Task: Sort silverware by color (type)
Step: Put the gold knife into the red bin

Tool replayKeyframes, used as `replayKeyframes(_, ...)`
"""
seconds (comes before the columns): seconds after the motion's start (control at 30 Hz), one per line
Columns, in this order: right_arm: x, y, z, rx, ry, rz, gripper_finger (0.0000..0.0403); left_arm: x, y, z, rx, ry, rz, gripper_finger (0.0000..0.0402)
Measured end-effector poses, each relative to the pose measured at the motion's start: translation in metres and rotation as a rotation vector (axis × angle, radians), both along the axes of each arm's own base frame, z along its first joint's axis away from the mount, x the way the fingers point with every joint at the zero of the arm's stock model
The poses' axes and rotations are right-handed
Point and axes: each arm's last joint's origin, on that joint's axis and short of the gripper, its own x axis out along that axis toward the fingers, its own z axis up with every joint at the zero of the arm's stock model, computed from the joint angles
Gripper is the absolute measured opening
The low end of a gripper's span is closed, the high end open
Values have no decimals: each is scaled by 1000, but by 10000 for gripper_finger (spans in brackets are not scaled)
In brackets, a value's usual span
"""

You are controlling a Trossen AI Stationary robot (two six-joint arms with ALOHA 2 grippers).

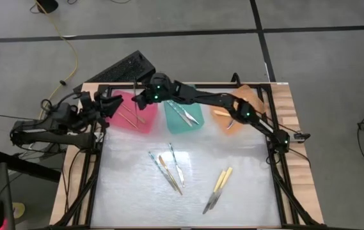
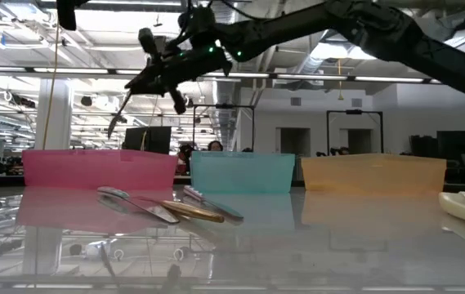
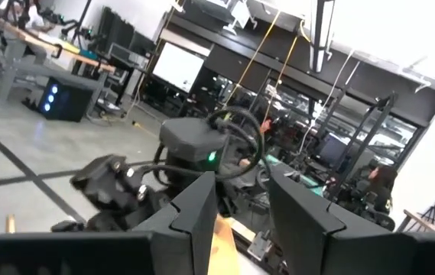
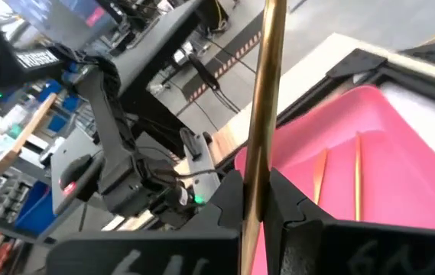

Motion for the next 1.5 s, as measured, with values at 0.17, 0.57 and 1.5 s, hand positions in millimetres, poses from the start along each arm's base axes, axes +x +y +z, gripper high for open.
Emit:
replayKeyframes(0.17,-2,-2,-14,-6,85,-7,22,0,0,-2,-27,9,-5,109)
replayKeyframes(0.57,-2,-1,-17,-195,138,-44,22,0,0,-3,-30,14,14,109)
replayKeyframes(1.5,2,21,-19,-594,267,-55,22,0,3,-7,-41,56,98,109)
